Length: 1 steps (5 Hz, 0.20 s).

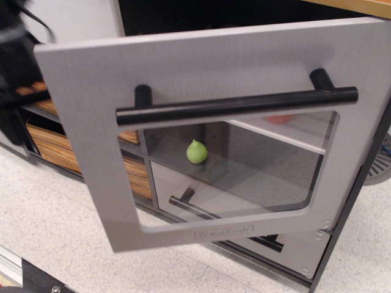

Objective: Open oven

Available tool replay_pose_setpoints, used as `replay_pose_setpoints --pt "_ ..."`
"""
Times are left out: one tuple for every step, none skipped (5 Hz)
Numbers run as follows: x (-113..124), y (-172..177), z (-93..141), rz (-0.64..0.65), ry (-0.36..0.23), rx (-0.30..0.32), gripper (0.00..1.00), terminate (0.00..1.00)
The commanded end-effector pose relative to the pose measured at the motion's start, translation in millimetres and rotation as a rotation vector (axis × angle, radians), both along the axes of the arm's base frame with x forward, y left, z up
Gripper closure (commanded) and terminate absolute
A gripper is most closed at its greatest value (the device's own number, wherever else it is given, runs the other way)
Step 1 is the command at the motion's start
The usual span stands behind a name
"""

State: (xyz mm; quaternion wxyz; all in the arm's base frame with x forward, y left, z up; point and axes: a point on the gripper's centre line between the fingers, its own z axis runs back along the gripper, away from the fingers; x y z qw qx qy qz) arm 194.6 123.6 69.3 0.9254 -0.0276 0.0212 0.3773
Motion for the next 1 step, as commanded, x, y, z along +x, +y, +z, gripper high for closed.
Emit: replay_pose_setpoints --pt "9.9 -76.0 9.2 -0.257 -0.093 -0.073 0.00 1.00"
